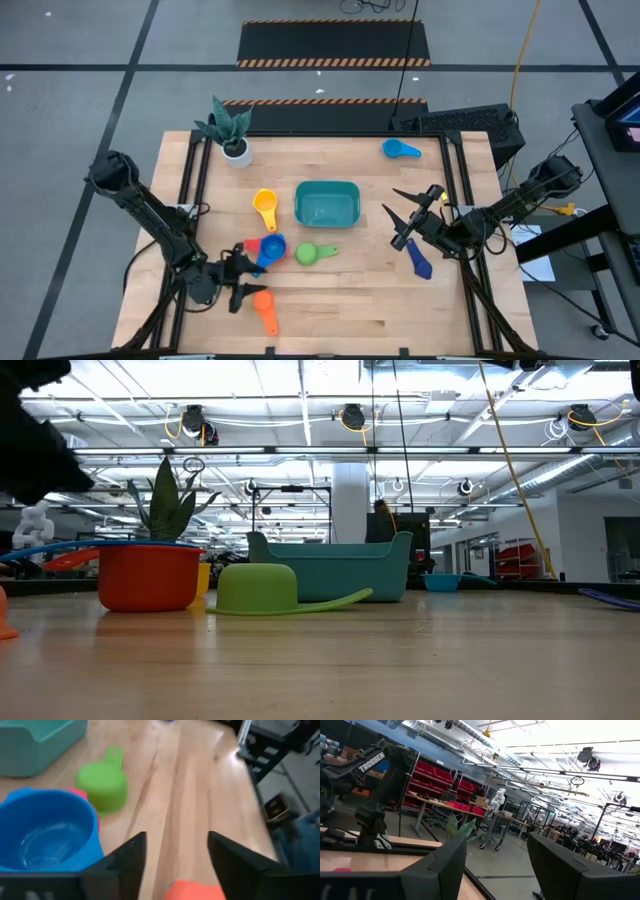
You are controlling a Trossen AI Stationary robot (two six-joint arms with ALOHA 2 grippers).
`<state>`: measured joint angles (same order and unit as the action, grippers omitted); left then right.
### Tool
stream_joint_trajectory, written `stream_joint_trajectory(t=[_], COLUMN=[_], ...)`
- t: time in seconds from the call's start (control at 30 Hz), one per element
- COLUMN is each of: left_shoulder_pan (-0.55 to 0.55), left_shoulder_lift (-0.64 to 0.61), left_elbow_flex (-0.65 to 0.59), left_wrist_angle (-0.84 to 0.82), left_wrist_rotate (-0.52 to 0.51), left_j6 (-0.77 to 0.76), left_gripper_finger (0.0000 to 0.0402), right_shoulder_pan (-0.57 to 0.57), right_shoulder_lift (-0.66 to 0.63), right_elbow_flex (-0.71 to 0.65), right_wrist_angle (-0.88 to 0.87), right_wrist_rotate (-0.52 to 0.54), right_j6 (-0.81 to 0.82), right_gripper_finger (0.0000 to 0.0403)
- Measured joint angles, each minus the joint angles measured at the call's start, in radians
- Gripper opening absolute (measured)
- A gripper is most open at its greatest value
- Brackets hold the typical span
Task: Nest measuring cups in basket
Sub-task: Stack the blue measuring cup onto the red measuring cup
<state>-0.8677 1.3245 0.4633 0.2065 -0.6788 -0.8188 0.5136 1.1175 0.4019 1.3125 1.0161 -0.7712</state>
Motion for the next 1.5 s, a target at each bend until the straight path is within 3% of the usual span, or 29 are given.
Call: stream_joint_trajectory(t=[0.23,0.47,1.17,1.5], left_shoulder_pan=[0.006,0.010,0.010,0.010], left_shoulder_lift=[0.158,0.193,0.057,-0.018], left_elbow_flex=[0.000,0.000,0.000,0.000], left_wrist_angle=[0.052,0.006,-0.463,-0.666], left_wrist_rotate=[0.058,0.030,-0.111,-0.116], left_j6=[-0.053,-0.078,-0.256,-0.345], left_gripper_finger=[0.0101,0.0054,0.0044,0.0045], right_shoulder_pan=[0.000,0.000,0.000,0.000], right_shoulder_lift=[0.000,0.000,0.000,0.000], right_elbow_flex=[0.000,0.000,0.000,0.000], right_wrist_angle=[0.000,0.000,-0.001,-0.001], right_wrist_rotate=[0.000,0.000,0.002,0.002], right_j6=[0.000,0.000,0.000,0.000], right_gripper_finger=[0.0203,0.0203,0.0203,0.0203])
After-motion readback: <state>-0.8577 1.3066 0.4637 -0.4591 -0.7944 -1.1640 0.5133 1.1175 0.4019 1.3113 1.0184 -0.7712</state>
